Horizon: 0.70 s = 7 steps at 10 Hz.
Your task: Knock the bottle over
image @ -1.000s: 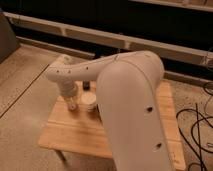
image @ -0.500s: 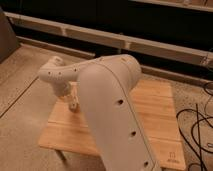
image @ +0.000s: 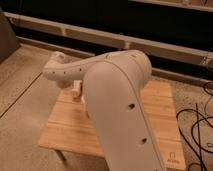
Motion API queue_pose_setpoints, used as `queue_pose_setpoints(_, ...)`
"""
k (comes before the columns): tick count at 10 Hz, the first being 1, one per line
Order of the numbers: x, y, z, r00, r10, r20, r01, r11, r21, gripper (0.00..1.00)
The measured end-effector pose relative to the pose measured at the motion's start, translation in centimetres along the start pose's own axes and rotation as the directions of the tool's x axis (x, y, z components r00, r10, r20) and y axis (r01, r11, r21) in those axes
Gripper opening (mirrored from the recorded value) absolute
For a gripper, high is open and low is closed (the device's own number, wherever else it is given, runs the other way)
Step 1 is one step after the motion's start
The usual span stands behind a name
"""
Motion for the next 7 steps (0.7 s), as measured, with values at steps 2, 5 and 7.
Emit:
queue_pose_setpoints(2,0.2,-0.07,0.01,1.0,0.002,0.001,-0.002,1.0,-0.001,0.04)
queue_pose_setpoints(5,0.2,0.12,-0.02,1.0,0.0,0.001,0.0,1.0,-0.003,0.34)
queue_pose_setpoints(7,0.2,0.21,-0.02,1.0,-0.001,0.001,0.001,1.0,-0.004,0.53)
